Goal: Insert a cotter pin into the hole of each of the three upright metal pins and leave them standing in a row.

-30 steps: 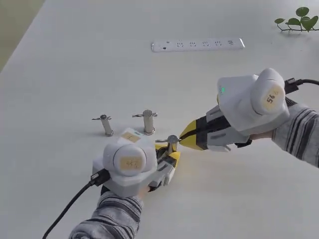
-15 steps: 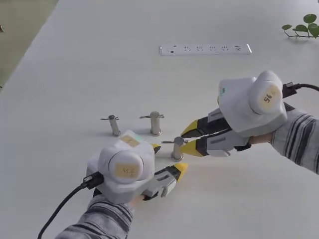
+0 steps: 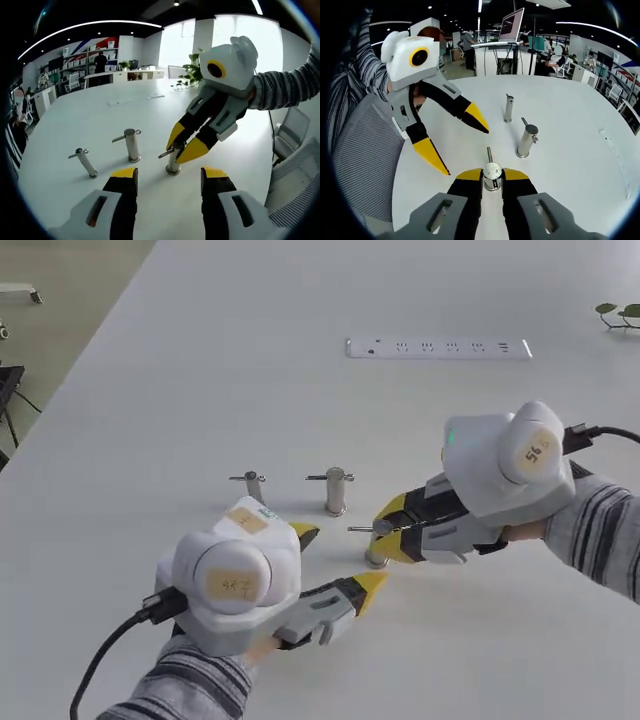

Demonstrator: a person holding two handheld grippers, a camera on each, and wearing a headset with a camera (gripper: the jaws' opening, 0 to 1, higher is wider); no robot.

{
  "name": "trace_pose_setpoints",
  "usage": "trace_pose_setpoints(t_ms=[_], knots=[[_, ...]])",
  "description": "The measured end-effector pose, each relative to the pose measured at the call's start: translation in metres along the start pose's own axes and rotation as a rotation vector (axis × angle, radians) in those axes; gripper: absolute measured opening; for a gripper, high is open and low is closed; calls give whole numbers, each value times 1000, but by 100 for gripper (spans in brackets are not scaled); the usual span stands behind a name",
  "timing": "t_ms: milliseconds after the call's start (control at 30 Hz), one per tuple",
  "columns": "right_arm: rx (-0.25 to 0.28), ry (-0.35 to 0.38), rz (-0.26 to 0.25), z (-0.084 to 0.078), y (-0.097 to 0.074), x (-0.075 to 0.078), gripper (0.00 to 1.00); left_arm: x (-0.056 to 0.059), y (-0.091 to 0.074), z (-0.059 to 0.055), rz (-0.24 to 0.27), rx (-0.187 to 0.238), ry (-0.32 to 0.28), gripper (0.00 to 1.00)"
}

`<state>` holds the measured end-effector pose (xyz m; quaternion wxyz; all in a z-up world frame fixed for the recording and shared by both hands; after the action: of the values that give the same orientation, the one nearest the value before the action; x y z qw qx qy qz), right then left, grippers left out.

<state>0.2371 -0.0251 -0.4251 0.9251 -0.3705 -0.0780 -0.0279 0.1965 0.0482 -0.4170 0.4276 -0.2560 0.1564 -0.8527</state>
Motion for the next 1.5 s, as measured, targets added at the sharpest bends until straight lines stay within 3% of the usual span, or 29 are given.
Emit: trace_pose_setpoints(t_ms=[267,367,467,667,1100,1500], knots=[[25,48,7,0,-1,2,9,-6,-10,1,24,5,-11,55],[32,61,-1,0,-1,3,8,-5,-14,4,17,29,-18,60],[32,61,-2,0,-1,4,8,-6,-17,7,22,39,1,62],[21,50,-8,-1,-5,8,8,-12,-27,13,26,62,-13,68],[-5,35,-56,-10,-18,36,8,-37,-48,18,80,70,-8,77],[-21,34,-80,-16,-19,53,8,-53,-54,24,97,76,-24,86]])
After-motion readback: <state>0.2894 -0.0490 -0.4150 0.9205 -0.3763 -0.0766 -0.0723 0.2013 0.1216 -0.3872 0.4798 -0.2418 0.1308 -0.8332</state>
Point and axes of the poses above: the centre of the closed fingertips' face, and the gripper's own axes: y roughly forward along the fingers, x roughly to its right, z roughly out of its top, the point moved 4 cm from there along -y, roughly backward along the fingers, and after that the axes turned 13 degrees about -y, right-handed, at the moved point
